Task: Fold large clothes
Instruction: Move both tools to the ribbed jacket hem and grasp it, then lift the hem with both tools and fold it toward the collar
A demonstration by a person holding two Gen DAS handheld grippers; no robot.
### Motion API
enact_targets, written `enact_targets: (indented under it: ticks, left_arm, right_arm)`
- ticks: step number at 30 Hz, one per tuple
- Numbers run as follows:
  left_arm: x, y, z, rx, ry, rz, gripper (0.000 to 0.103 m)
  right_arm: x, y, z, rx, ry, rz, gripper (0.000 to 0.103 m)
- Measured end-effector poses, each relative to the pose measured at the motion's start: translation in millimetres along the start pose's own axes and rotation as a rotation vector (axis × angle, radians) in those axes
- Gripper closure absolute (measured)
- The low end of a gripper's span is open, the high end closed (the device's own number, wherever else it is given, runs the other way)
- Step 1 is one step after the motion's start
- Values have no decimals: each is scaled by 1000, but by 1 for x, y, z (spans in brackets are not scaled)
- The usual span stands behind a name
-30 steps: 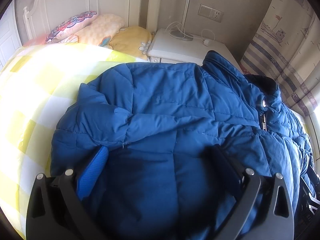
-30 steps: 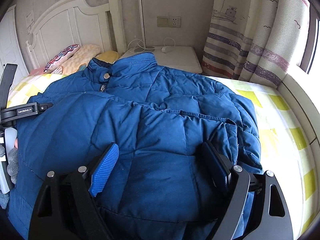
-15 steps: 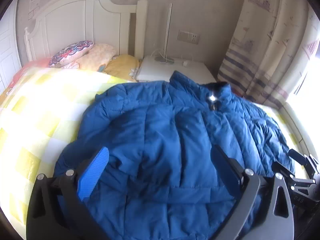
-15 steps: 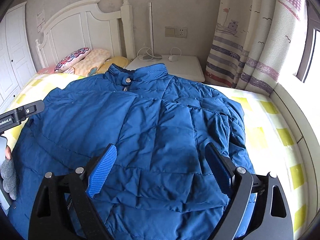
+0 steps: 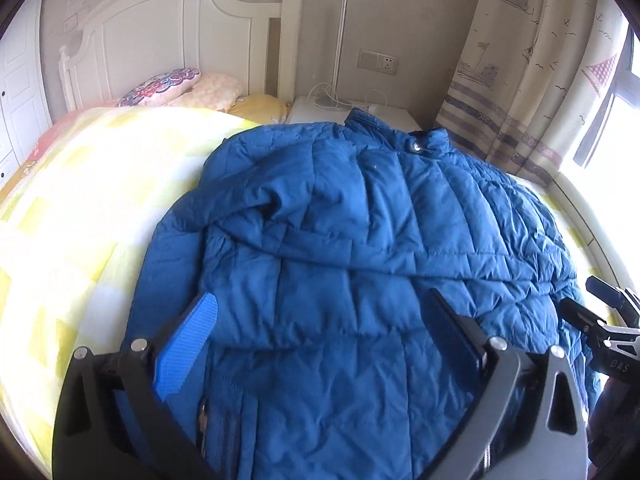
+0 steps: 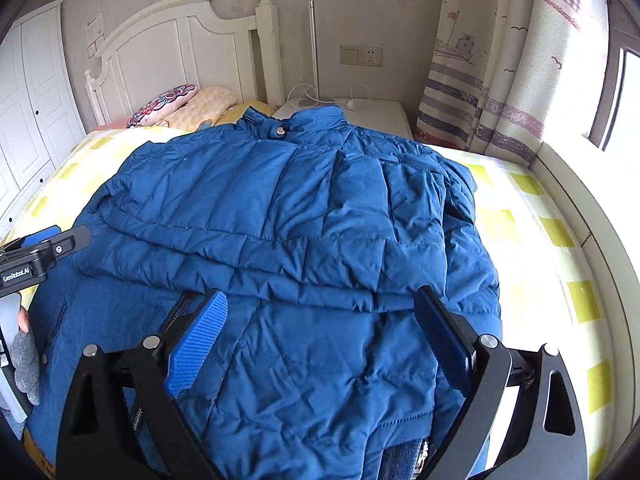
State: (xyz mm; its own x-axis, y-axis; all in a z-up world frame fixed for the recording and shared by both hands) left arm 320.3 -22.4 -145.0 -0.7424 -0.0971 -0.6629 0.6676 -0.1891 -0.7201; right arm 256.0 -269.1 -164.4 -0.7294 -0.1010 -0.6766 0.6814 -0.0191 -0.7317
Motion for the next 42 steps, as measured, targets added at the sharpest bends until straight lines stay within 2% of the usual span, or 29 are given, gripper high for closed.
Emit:
enact_targets:
  ticks: [2, 4, 5, 7, 8, 10, 14, 18, 20, 21, 24, 27, 29, 32, 37, 42]
  left_arm:
    - [23, -7, -10, -14, 2, -13, 2]
    - [42, -7, -22, -70, 21, -20, 2]
    - [50, -1, -29, -94, 24, -45, 2]
    - [60, 13, -40, -81, -22, -144, 2]
    - [58, 12, -44, -71, -46, -155, 2]
    - [52, -4, -52, -78, -64, -115, 2]
    - [53, -59, -69, 26, -52, -10, 2]
    - [70, -128, -100, 83, -3, 162, 2]
    - [86, -158, -118, 105, 2, 238, 2]
    - [93, -169, -126, 112, -8, 248, 2]
    - [119, -182, -152, 162, -81, 213, 2]
    - [145, -176, -169, 150, -94, 168, 2]
    - [160, -167, -173, 150, -99, 123, 2]
    - [176, -160, -168, 196, -97, 88, 2]
    - [199, -151, -158, 292, -120, 19, 2]
    - [222, -141, -169, 301, -163, -35, 2]
  right_arm:
    - [19, 6, -2, 3, 0, -37, 13]
    - [36, 18, -2, 2, 8, -105, 13]
    - [38, 21, -1, 4, 13, -124, 13]
    - [37, 15, -2, 16, 16, -132, 13]
    - [38, 9, -4, 5, 22, -136, 13]
    - [38, -15, -11, -53, 29, -85, 13]
    - [56, -80, -19, -98, -1, 52, 13]
    - [99, -146, -24, -183, -29, 218, 12]
    - [125, -168, -28, -252, -33, 238, 12]
    - [139, -176, -28, -261, -11, 230, 11]
    - [186, -180, -19, -222, 64, 158, 12]
    - [219, -182, -7, -188, 163, 149, 12]
    - [236, -178, 1, -178, 223, 136, 12]
    - [258, -171, 10, -181, 257, 112, 12]
    - [278, -142, 25, -336, 373, 124, 12]
    - [283, -114, 21, -463, 408, 154, 13]
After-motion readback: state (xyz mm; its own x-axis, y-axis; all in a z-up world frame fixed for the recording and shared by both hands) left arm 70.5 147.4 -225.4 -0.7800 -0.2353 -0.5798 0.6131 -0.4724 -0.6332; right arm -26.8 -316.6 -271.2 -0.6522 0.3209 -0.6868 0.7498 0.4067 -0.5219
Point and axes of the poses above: each gripper's, at about its wrist camera, not at the fingertips, and y roughly the way its jaws point, z to its right, x to its underside, the point moved 8 cm from there along y, roughly the way its jaws point, and after that the axes turned 9 degrees about -y, right-handed, at the moved point
